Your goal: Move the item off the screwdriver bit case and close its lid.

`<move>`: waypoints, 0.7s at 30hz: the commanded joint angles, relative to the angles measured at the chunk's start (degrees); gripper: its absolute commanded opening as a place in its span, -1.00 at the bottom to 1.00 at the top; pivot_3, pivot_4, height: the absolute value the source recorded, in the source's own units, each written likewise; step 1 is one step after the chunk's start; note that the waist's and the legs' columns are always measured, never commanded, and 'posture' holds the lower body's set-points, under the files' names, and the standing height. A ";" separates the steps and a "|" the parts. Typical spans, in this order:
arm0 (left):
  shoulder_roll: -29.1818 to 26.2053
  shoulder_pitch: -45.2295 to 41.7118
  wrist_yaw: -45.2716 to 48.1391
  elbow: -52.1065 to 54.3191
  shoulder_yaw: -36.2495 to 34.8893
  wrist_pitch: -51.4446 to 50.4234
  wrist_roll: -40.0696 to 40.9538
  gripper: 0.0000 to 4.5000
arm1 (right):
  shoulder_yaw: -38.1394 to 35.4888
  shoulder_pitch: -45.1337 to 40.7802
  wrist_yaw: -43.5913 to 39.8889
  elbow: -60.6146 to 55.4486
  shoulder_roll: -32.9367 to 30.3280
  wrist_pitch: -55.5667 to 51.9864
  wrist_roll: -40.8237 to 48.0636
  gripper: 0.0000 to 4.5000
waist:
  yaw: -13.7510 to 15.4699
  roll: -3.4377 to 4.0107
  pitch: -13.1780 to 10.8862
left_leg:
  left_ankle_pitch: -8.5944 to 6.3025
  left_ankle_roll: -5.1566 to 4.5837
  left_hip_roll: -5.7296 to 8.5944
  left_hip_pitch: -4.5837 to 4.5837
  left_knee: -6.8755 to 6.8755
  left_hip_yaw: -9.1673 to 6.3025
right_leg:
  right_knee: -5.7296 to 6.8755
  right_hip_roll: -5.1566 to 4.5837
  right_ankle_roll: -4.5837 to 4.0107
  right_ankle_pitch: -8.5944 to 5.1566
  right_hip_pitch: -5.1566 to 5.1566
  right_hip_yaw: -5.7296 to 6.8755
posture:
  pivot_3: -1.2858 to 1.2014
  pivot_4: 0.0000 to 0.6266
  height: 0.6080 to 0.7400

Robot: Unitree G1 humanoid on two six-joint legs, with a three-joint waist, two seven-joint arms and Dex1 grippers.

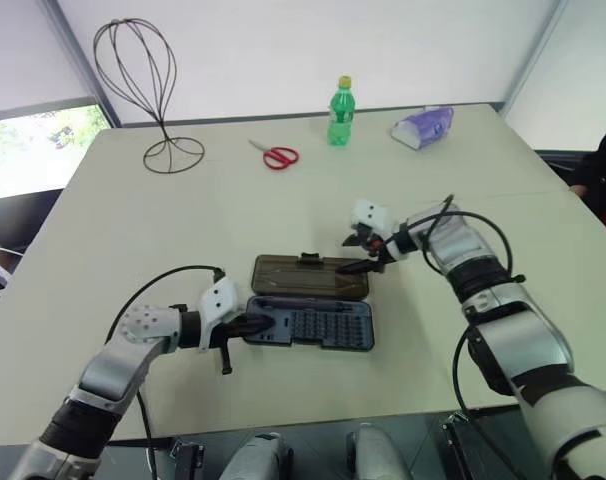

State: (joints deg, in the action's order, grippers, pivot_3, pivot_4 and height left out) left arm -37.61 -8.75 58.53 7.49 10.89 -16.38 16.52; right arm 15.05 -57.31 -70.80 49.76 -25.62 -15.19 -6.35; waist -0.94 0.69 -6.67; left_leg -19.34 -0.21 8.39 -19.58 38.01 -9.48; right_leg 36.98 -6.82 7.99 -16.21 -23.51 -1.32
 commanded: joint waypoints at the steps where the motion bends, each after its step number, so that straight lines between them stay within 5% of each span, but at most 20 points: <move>1: -0.54 1.49 -0.01 -3.21 2.31 -0.38 -3.24 -1.00 | -0.75 -2.20 0.50 1.63 0.73 0.48 0.50 0.70 | -0.07 0.04 -0.03 | 0.00 0.00 -0.01 0.00 0.00 0.01 | 0.00 0.00 0.00 0.00 0.00 0.00 | 0.03 -0.52 1.00; 13: -0.12 0.82 -0.77 -4.17 2.69 0.09 -3.53 -1.00 | 0.70 -4.69 4.25 9.95 6.63 3.33 -1.72 0.70 | -0.11 0.07 -0.06 | 0.00 0.00 -0.02 0.00 0.00 0.01 | 0.00 0.01 0.00 0.00 0.01 0.00 | 0.03 -0.52 1.00; 21: -0.13 1.52 -2.16 -2.83 2.14 -0.45 -3.22 -1.00 | 3.98 -3.70 3.80 15.41 7.22 7.30 -5.87 -0.99 | -0.15 0.00 0.07 | 0.00 0.01 -0.03 0.20 0.02 0.01 | -0.01 0.03 0.00 0.00 0.21 0.00 | 0.03 -0.52 1.00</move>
State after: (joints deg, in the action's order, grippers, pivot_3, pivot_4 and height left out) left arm -37.22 -8.90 56.91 6.35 11.41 -14.61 16.07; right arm 17.26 -62.36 -69.07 62.35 -18.70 -7.18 -9.45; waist -1.09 0.70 -6.61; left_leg -19.34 -0.20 8.36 -19.36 38.04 -9.47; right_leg 36.98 -6.78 7.99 -16.22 -23.26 -1.33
